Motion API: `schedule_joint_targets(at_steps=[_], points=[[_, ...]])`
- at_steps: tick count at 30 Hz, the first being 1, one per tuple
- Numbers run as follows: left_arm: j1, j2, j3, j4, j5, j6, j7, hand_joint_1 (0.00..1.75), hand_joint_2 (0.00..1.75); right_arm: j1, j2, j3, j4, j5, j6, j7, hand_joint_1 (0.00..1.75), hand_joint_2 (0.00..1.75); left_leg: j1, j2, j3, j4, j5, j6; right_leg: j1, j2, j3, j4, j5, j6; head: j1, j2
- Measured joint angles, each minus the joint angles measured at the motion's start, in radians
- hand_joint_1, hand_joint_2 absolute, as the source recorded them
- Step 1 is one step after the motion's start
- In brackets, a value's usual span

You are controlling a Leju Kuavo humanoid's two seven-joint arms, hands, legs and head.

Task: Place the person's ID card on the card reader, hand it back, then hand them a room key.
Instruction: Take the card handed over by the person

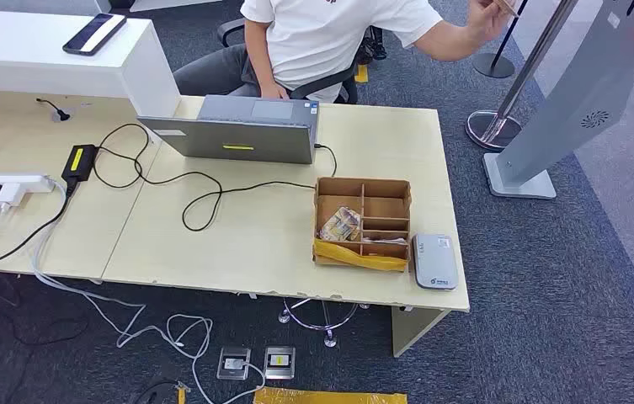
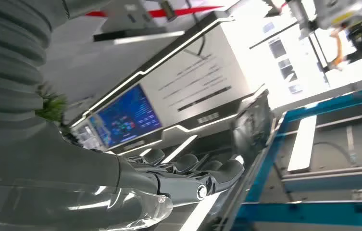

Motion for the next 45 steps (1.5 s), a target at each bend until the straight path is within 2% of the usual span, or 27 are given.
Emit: schedule_joint_targets(at_steps=[2, 9, 17, 29, 45], points=[[-0.001, 0.0, -0.001, 0.0, 0.0, 0.0, 0.002, 0.0, 1.75, 0.01, 0.025, 0.017, -0.003, 0.0, -0.003, -0.003, 0.0, 1.75, 0.0, 0.0, 0.0, 0.0, 0.0, 0.0, 0.0, 0.0, 0.0, 0.0, 0.0, 0.0, 0.0, 0.0], [-0.001, 0.001, -0.009, 0.0, 0.005, 0.001, 0.007, 0.0, 1.75, 0.065, 0.166, 0.121, -0.012, -0.003, -0.008, -0.014, 0.0, 1.75, 0.001, -0.001, -0.001, 0.0, 0.0, -0.001, 0.001, -0.002, 0.0, 0.0, 0.0, 0.0, 0.0, 0.0], [0.003, 0.007, -0.01, 0.0, 0.005, -0.001, 0.008, 0.0, 1.75, 0.098, 0.248, 0.184, -0.013, 0.005, 0.004, -0.007, 0.0, 1.75, 0.001, -0.001, -0.001, 0.0, 0.0, -0.001, 0.001, -0.002, 0.0, -0.001, 0.0, -0.001, 0.0, 0.0], [0.004, 0.009, -0.01, 0.0, 0.002, -0.013, 0.016, 0.0, 1.75, 0.14, 0.289, 0.227, -0.012, 0.004, 0.04, -0.013, 0.0, 1.75, 0.001, -0.001, -0.001, 0.0, 0.0, -0.001, 0.001, -0.002, -0.001, -0.001, 0.0, -0.001, 0.0, 0.0], [0.004, 0.009, -0.01, 0.0, -0.003, -0.018, 0.028, 0.0, 1.75, 0.186, 0.29, 0.243, -0.012, 0.001, 0.048, 0.003, 0.0, 1.75, 0.001, 0.0, 0.0, 0.0, 0.0, -0.001, 0.001, 0.0, -0.001, -0.001, 0.0, -0.001, 0.0, 0.0]])
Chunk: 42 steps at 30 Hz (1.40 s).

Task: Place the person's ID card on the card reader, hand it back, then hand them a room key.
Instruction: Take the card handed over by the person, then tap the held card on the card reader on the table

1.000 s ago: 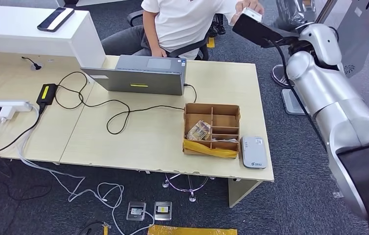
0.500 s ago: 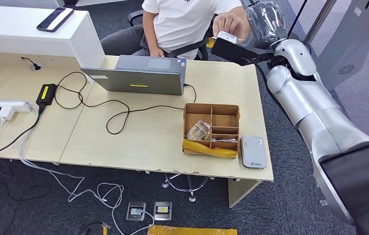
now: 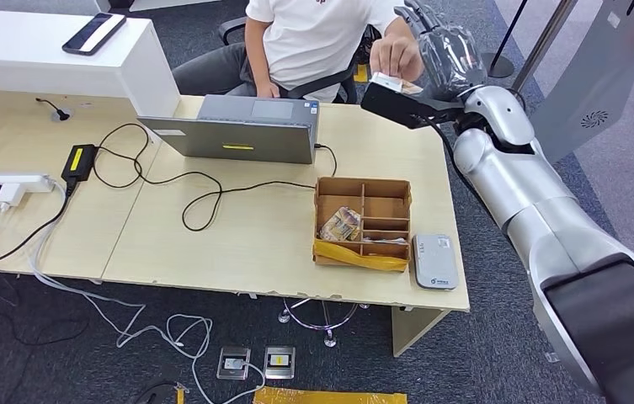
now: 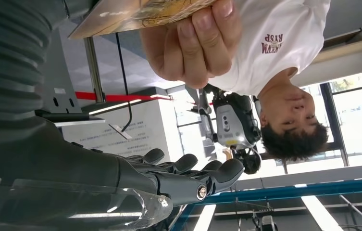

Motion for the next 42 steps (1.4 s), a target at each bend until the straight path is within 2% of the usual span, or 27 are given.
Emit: schedule_joint_targets(at_steps=[3, 4, 7, 8, 21, 42], points=[[0.0, 0.0, 0.0, 0.0, -0.004, -0.001, 0.0, 0.0, 1.75, 0.001, 0.0, 0.004, 0.0, 0.0, 0.005, 0.004, 0.0, 1.75, 0.0, 0.0, 0.0, 0.0, 0.0, 0.0, 0.0, 0.0, 0.0, 0.0, 0.0, 0.0, 0.0, 0.0], [0.0, 0.0, -0.001, 0.0, -0.005, -0.001, 0.001, 0.0, 1.75, 0.001, -0.001, 0.004, 0.0, 0.0, 0.008, 0.005, 0.07, 1.75, 0.0, 0.0, 0.0, 0.0, 0.0, 0.0, 0.0, 0.0, 0.0, 0.0, 0.0, 0.0, 0.0, 0.0], [-0.001, 0.0, -0.006, 0.0, -0.009, -0.004, 0.003, 0.0, 1.75, 0.004, -0.004, 0.005, 0.0, 0.0, 0.017, 0.009, 1.37, 1.75, 0.0, 0.0, 0.0, 0.0, 0.0, 0.0, 0.0, 0.0, 0.0, 0.0, 0.0, 0.0, 0.0, 0.0], [-0.002, 0.0, -0.009, 0.0, -0.009, -0.004, 0.004, 0.0, 1.75, 0.005, -0.005, 0.006, 0.0, 0.0, 0.02, 0.011, 1.75, 1.75, 0.0, 0.0, 0.0, 0.0, 0.0, 0.0, 0.0, 0.0, 0.0, 0.0, 0.0, 0.0, 0.0, 0.0], [-0.006, 0.0, -0.025, -0.002, -0.024, -0.01, 0.012, 0.0, 1.75, 0.011, -0.032, 0.02, -0.004, -0.001, 0.07, 0.021, 1.75, 1.75, 0.0, 0.001, 0.0, 0.0, 0.0, 0.0, 0.0, 0.001, 0.0, 0.0, 0.0, 0.0, 0.0, 0.0], [-0.014, 0.0, -0.042, -0.005, -0.027, -0.01, 0.013, 0.0, 1.75, 0.014, -0.05, 0.04, -0.019, -0.001, 0.077, 0.028, 1.75, 1.75, 0.0, 0.001, 0.0, 0.0, 0.0, 0.0, 0.0, 0.001, 0.0, 0.0, 0.0, 0.0, 0.0, 0.0]])
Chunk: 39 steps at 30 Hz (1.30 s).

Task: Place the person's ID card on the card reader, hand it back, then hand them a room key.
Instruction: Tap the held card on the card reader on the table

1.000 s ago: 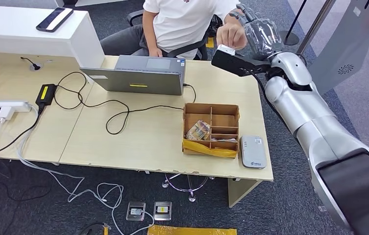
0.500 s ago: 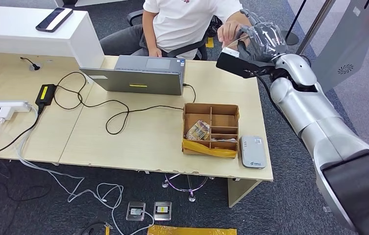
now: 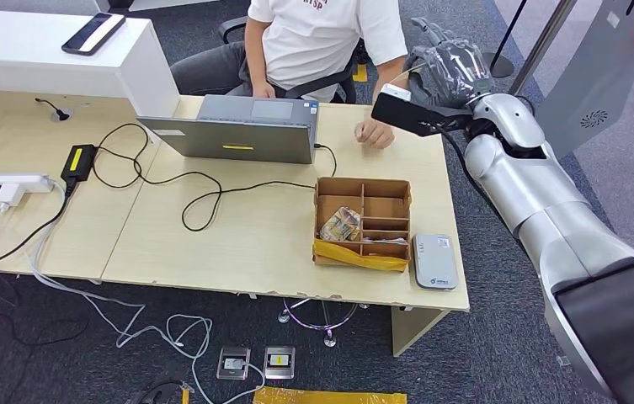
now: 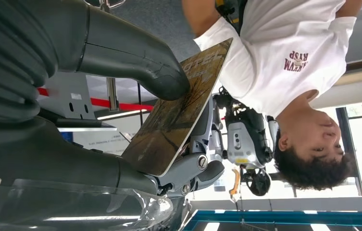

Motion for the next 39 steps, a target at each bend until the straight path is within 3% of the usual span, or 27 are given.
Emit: schedule_joint_targets(at_steps=[11, 21, 25, 32, 39], points=[[0.0, 0.0, -0.001, 0.0, 0.01, 0.006, 0.0, 0.0, 1.75, 0.007, -0.002, 0.008, 0.0, -0.01, 0.0, -0.001, 1.75, 1.75, 0.0, 0.0, 0.0, 0.0, 0.0, 0.0, 0.0, 0.0, 0.0, 0.0, 0.0, 0.0, 0.0, 0.0], [0.008, -0.001, -0.001, 0.0, 0.032, 0.015, 0.0, 0.0, 1.75, 0.034, -0.043, 0.008, -0.004, -0.055, -0.001, -0.014, 1.75, 1.75, 0.0, 0.0, 0.0, 0.0, 0.0, 0.0, 0.0, 0.0, 0.0, 0.0, 0.0, 0.0, 0.0, 0.0], [0.018, 0.0, 0.0, 0.0, 0.06, 0.024, -0.003, 0.0, 1.75, 0.064, -0.09, 0.0, -0.037, -0.117, 0.024, -0.02, 1.75, 1.75, 0.0, 0.0, 0.001, 0.0, 0.0, 0.0, 0.0, 0.0, 0.0, -0.001, 0.0, 0.0, 0.0, 0.0], [0.05, 0.004, 0.007, 0.0, 0.099, 0.043, -0.019, 0.0, 1.75, 0.186, -0.217, -0.059, -0.169, -0.19, 0.083, 0.017, 1.75, 1.75, 0.0, 0.0, 0.001, 0.0, -0.001, 0.0, 0.0, -0.001, 0.001, -0.002, 0.0, 0.0, 0.0, 0.0], [0.052, 0.004, 0.019, 0.0, 0.105, 0.051, -0.019, 0.0, 1.75, 0.316, -0.277, -0.133, -0.278, -0.188, 0.113, 0.049, 1.75, 1.75, 0.001, 0.0, 0.001, 0.0, -0.001, 0.0, 0.001, -0.001, 0.001, -0.002, 0.0, 0.0, 0.0, 0.0]])
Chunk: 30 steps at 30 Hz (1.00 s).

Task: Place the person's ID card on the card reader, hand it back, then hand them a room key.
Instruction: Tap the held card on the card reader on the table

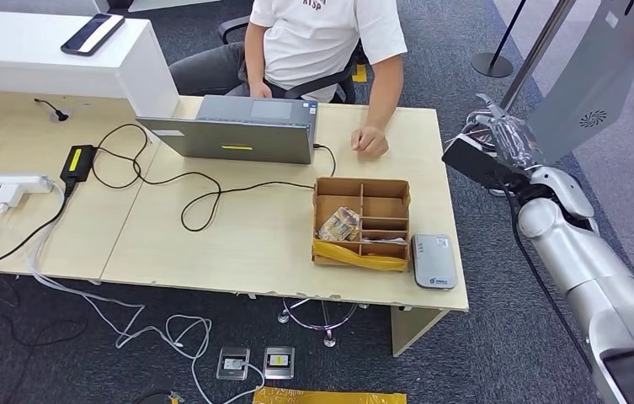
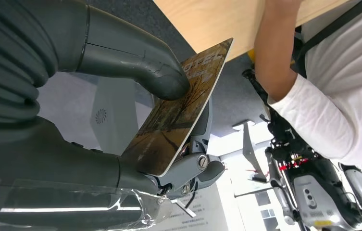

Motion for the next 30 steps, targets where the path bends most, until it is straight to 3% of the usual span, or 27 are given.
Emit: schedule_joint_targets(at_steps=[11, 30], points=[[0.002, -0.005, 0.002, 0.0, -0.002, 0.01, 0.0, 0.0, 1.75, 0.174, -0.052, -0.118, -0.14, 0.033, 0.043, 0.034, 1.75, 1.75, 0.0, 0.0, -0.001, 0.0, -0.001, -0.001, 0.0, 0.0, 0.0, 0.0, 0.0, 0.0, 0.0, 0.0], [0.001, -0.006, 0.002, 0.0, -0.01, 0.009, 0.0, 0.0, 1.75, 0.309, -0.071, -0.183, -0.233, 0.074, 0.087, 0.067, 1.75, 1.75, 0.0, 0.0, -0.001, 0.0, -0.001, -0.001, 0.0, 0.0, 0.0, 0.0, 0.0, 0.0, 0.0, 0.0]])
